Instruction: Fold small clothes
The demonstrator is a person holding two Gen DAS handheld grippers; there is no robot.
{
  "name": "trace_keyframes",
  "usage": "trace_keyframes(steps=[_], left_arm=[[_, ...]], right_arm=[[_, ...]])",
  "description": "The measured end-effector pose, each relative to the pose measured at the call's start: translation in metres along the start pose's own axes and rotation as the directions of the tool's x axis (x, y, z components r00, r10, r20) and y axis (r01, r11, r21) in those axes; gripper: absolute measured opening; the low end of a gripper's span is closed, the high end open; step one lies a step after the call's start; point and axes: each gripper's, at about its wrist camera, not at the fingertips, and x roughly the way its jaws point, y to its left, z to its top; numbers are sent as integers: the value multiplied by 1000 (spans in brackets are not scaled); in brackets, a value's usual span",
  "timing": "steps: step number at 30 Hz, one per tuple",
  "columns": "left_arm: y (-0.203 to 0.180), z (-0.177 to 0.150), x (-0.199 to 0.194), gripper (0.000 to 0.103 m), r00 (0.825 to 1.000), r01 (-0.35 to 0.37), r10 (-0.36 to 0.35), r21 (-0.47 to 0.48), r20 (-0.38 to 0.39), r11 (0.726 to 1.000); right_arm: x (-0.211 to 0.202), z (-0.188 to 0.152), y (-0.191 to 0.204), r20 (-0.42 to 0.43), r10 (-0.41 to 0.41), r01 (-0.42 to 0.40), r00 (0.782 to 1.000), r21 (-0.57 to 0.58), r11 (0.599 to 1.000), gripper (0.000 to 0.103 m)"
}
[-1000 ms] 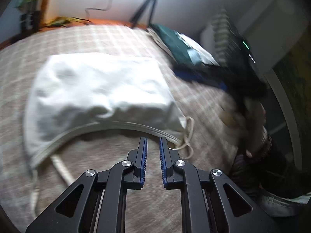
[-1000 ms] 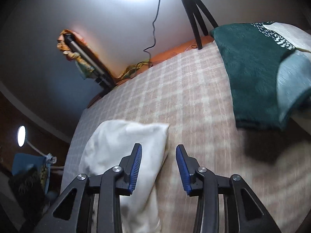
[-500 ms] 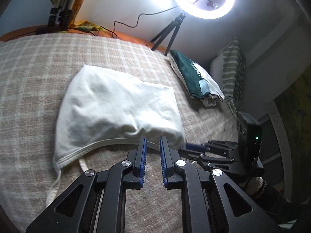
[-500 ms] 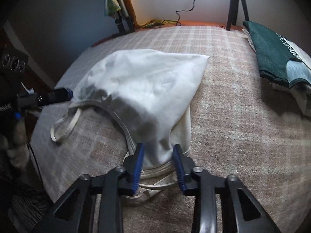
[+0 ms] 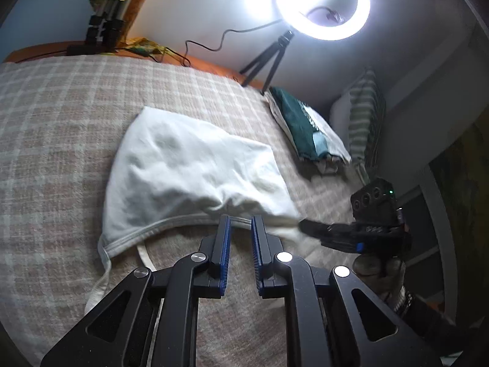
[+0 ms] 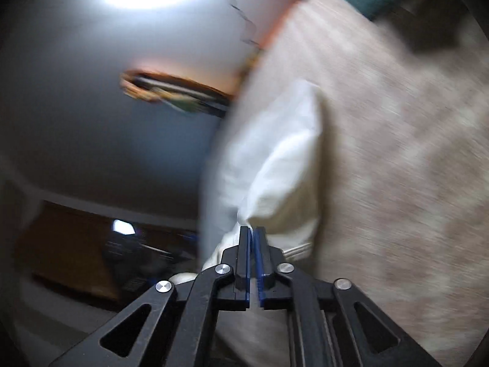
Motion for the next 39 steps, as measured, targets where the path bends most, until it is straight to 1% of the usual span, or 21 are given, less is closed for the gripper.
trace_keyframes(steps=[2,3,4,8,9,11,12,13,14,15,17,18,19,21,23,26,28,30,33,36,39], left_arm=[[-4,-2,3,12,1000,-4,4,21,-11,1000],[-6,-3,5,12,1000,-7,8,31,-18,1000],[-7,-3,7,12,1000,-12,12,37,-22,999],[-8,-2,14,12,998,-50,52,61,-32,997],[-7,0,13,12,997,-74,75,63,-19,995],[1,4,10,12,996,-94,94,37,-1,995],[8,7,7,17,994,-110,110,19,12,994],[15,10,4,29,990,-134,134,2,31,991],[25,12,0,35,985,-164,164,-20,52,986],[35,14,-2,41,982,-175,179,-55,64,983],[56,15,-3,41,987,-141,150,-133,60,981],[66,15,-2,41,990,-119,130,-170,55,978],[77,15,0,42,992,-101,114,-210,50,972],[97,13,5,42,996,-70,85,-292,40,954],[109,13,10,42,998,-50,62,-337,24,940],[118,15,15,43,998,-62,69,-344,10,937],[125,17,16,44,999,-34,43,-364,17,931],[132,18,22,44,1000,8,-2,-393,16,919],[134,21,31,44,998,62,-57,-391,25,918],[132,23,38,44,995,101,-96,-383,33,918],[136,25,43,44,988,152,-139,-397,62,905]], right_arm=[[-2,-5,1,-30,-62,60,998,-58,997,23],[-6,-7,4,-24,-94,91,995,-84,992,37],[-9,-8,8,-6,-126,124,992,-107,986,45],[-21,-9,23,57,-207,214,977,-190,958,46],[-22,-8,31,87,-260,273,962,-234,933,46],[-21,-6,47,143,-353,381,925,-339,860,45],[-19,-6,54,170,-373,410,912,-382,828,45],[-16,-1,58,179,-377,417,909,-408,812,45],[-15,4,61,187,-376,420,908,-427,801,46],[-13,10,63,194,-370,418,908,-432,799,46],[-8,26,66,209,-351,408,913,-431,805,54],[-6,35,64,215,-340,401,915,-426,811,63],[-3,43,61,211,-327,387,921,-414,824,68],[2,60,50,184,-285,334,941,-357,873,68],[6,77,34,168,-236,276,957,-282,919,68],[14,92,17,153,-187,216,971,-208,954,68],[20,97,9,132,-166,189,977,-183,965,67],[24,101,10,134,-150,175,980,-199,964,67],[31,105,11,125,-121,145,985,-205,968,66],[40,108,12,107,-85,107,991,-218,970,61],[49,112,12,91,-64,82,994,-217,973,54]])
